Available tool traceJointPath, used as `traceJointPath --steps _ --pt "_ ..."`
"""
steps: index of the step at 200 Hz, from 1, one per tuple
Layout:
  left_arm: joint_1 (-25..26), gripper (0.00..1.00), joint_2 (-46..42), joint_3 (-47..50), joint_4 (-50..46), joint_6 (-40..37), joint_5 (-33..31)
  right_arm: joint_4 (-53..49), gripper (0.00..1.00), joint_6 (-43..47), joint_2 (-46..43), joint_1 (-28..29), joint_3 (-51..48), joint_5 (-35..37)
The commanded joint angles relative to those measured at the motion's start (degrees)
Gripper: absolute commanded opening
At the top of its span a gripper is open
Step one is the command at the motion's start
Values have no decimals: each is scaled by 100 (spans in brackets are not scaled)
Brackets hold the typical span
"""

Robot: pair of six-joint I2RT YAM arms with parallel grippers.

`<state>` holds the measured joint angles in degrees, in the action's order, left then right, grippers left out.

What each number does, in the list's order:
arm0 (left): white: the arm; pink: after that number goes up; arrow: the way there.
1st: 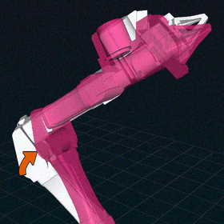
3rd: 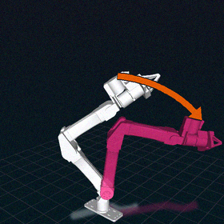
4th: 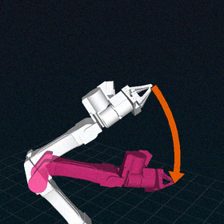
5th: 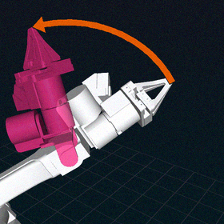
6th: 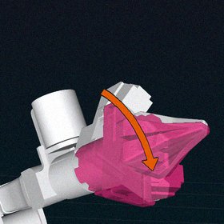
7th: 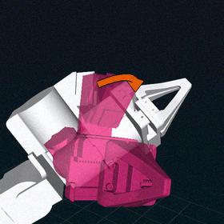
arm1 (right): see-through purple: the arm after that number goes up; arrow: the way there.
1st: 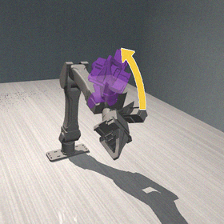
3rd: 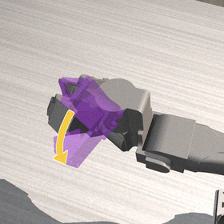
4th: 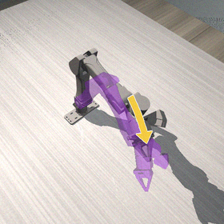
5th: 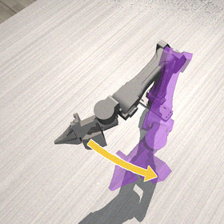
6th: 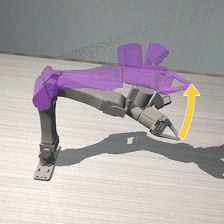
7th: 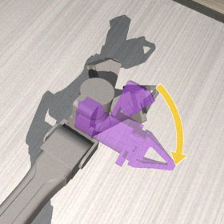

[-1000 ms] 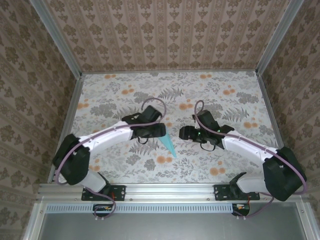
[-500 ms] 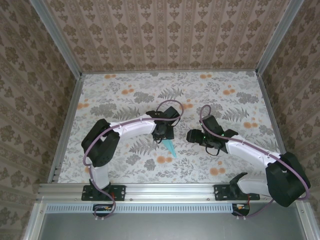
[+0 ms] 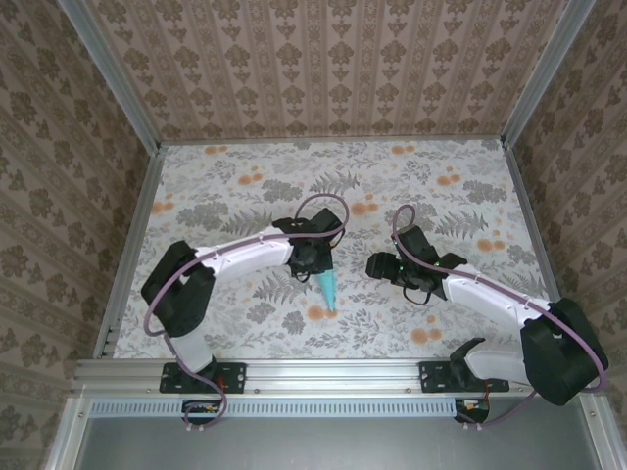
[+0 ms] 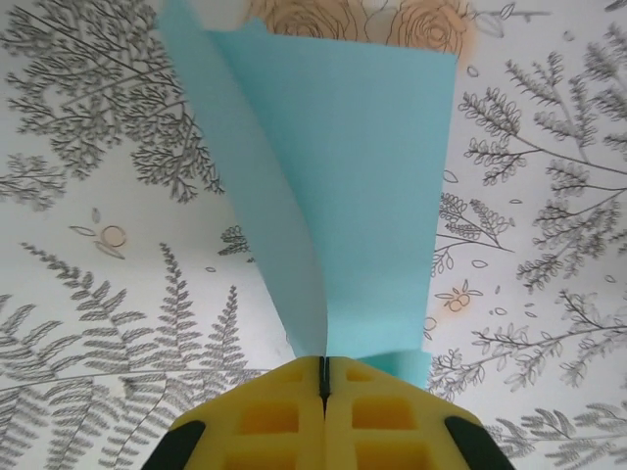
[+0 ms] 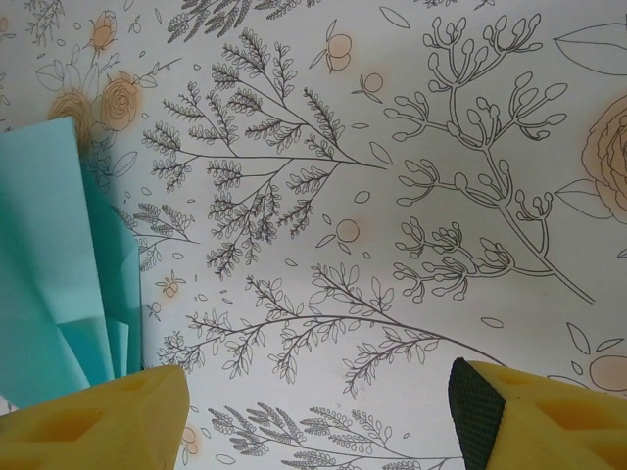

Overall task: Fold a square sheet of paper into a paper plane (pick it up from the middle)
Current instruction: Turn over a paper plane at the center of the table.

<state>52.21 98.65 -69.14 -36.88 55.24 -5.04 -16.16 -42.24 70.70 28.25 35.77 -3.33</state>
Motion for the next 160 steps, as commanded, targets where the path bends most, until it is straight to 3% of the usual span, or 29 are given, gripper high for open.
traceJointPath --steps 1,31,54,91,130,160 --pt "-55 0 -526 233 403 -350 -45 -143 73 1 -111 -39 61 -37" --pt "-134 0 -1128 829 1591 -868 426 11 73 137 -269 -39 91 -373" --pt "-346 0 -1309 1458 2748 -812 1187 348 71 76 -444 -39 9 -620" --pt "-510 0 -1124 2162 4251 -622 1997 734 59 126 -402 -13 -72 -1197" --pt "-656 0 -847 2660 5081 -325 2308 751 46 201 20 264 176 -1279" --pt "-732 0 -641 2933 5431 -193 2411 667 41 290 664 569 532 -1205"
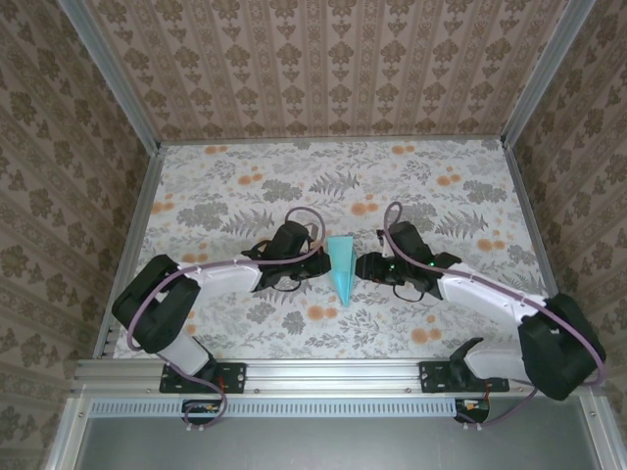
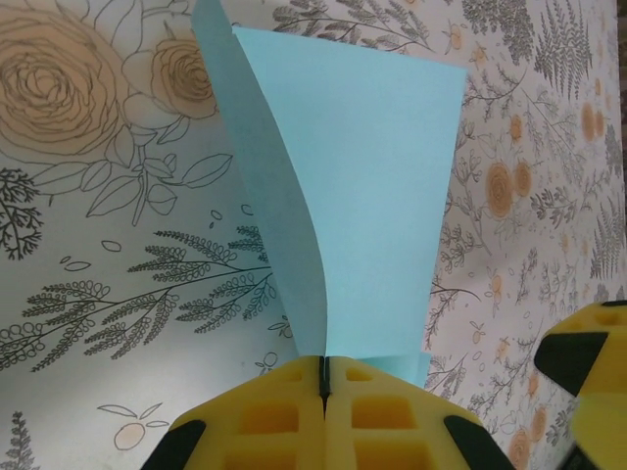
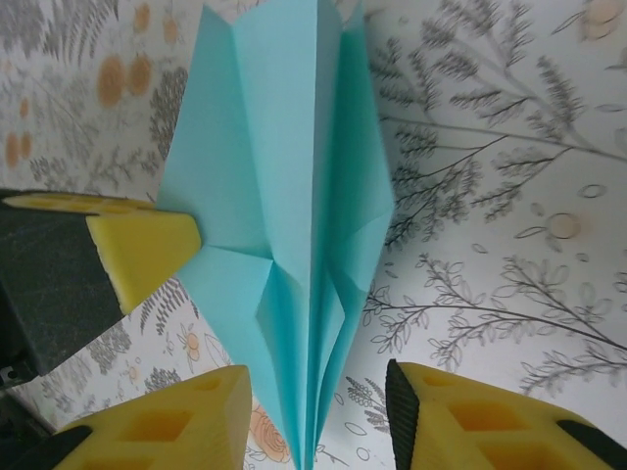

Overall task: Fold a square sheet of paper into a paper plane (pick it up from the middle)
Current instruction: Turn over a paper plane at the center of the table, then move the paper plane to the center of the table.

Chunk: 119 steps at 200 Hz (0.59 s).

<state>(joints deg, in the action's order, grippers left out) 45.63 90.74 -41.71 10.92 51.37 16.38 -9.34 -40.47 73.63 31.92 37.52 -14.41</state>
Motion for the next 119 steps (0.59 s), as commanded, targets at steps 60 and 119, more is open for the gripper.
traceJointPath --steps 60,119 --pt "-168 0 333 468 772 285 231 -170 40 319 1310 437 907 51" --pt "-203 0 376 485 706 267 209 -316 40 448 1737 490 1170 -49"
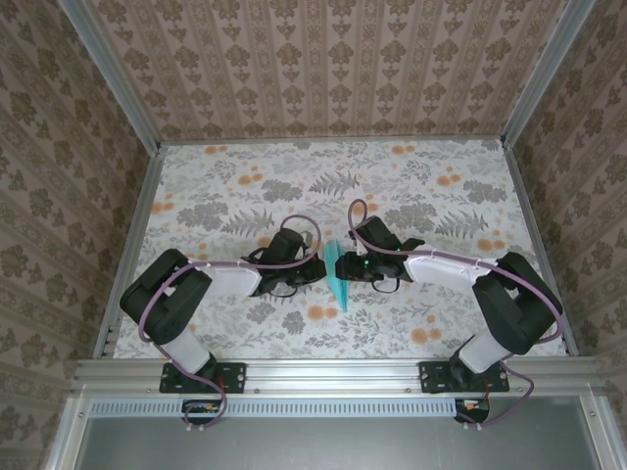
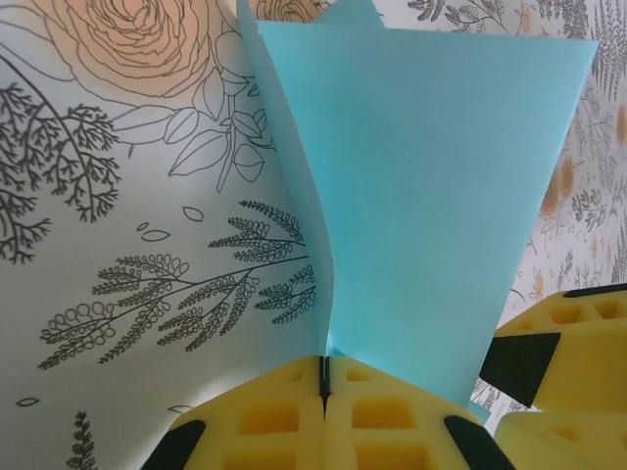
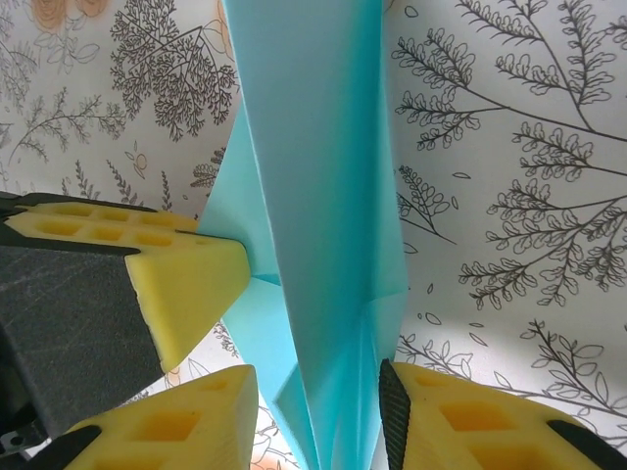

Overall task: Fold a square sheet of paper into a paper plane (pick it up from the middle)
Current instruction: Move the paper plane to the center of the table.

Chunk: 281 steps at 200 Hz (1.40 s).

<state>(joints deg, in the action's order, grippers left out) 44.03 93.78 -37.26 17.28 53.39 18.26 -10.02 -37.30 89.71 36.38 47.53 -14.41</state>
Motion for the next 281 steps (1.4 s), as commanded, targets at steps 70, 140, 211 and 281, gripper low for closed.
traceJointPath --steps 70,140,211,281 --pt "-70 0 217 156 60 271 -104 -319 49 117 382 101 169 -206" --pt "-88 0 242 166 94 282 -82 -337 50 -112 323 328 158 -340" --pt "-100 0 215 144 100 272 -4 -758 50 -142 521 631 409 335" --pt "-97 0 168 43 -50 207 99 -1054 42 -187 908 913 772 930"
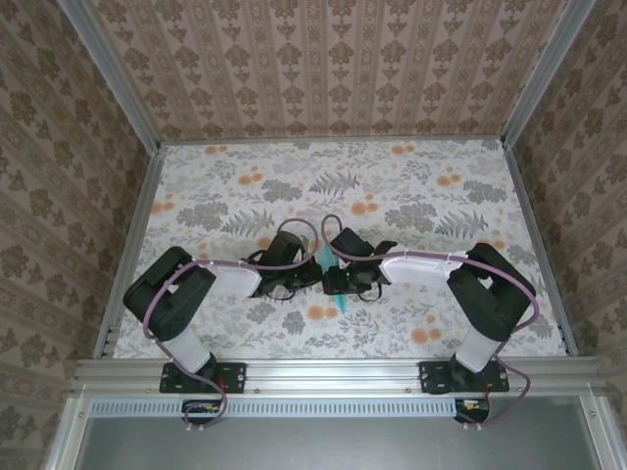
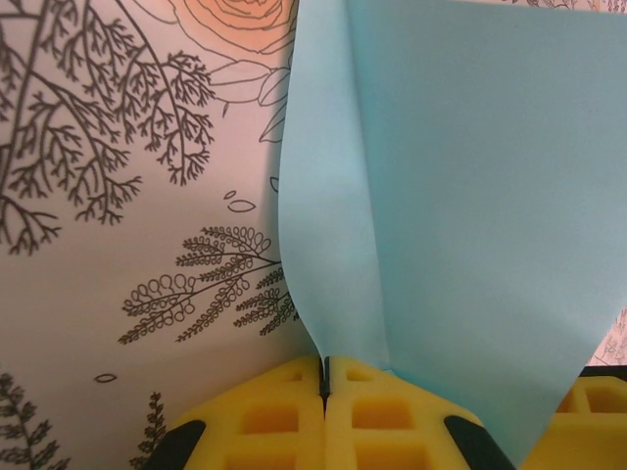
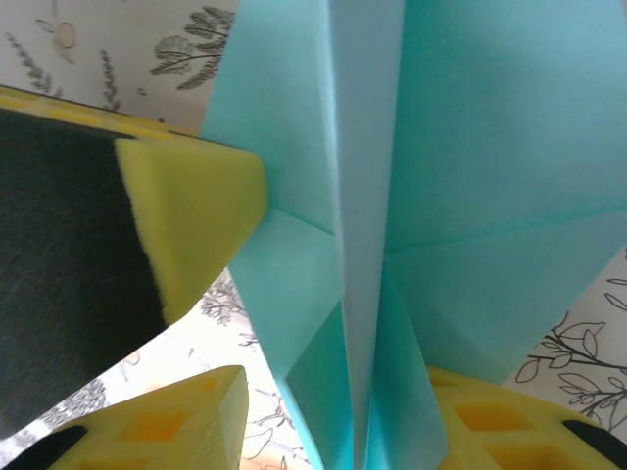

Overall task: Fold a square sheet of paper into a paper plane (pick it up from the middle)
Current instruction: Move the paper plane to the center of the table.

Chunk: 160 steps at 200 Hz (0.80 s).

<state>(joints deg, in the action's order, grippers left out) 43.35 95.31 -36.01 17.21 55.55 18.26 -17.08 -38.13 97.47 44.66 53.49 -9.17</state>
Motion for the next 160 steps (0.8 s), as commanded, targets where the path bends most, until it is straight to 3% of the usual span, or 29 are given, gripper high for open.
traceJointPath --steps 1,25,71,114,160 --pt "-29 0 15 -86 -43 -9 99 -357 42 -105 136 85 177 415" --pt "-53 5 -68 -113 -153 41 116 -494 34 -133 120 128 229 661" --pt "-159 31 -628 -279 -1070 -70 -200 -826 8 -173 -170 123 270 1175" --pt "-275 52 -1366 -421 -2499 -270 -1103 -1561 5 63 -430 97 366 1936" --pt "-319 75 -2115 -378 -3519 -455 -2125 -1493 6 124 -283 -54 312 1939"
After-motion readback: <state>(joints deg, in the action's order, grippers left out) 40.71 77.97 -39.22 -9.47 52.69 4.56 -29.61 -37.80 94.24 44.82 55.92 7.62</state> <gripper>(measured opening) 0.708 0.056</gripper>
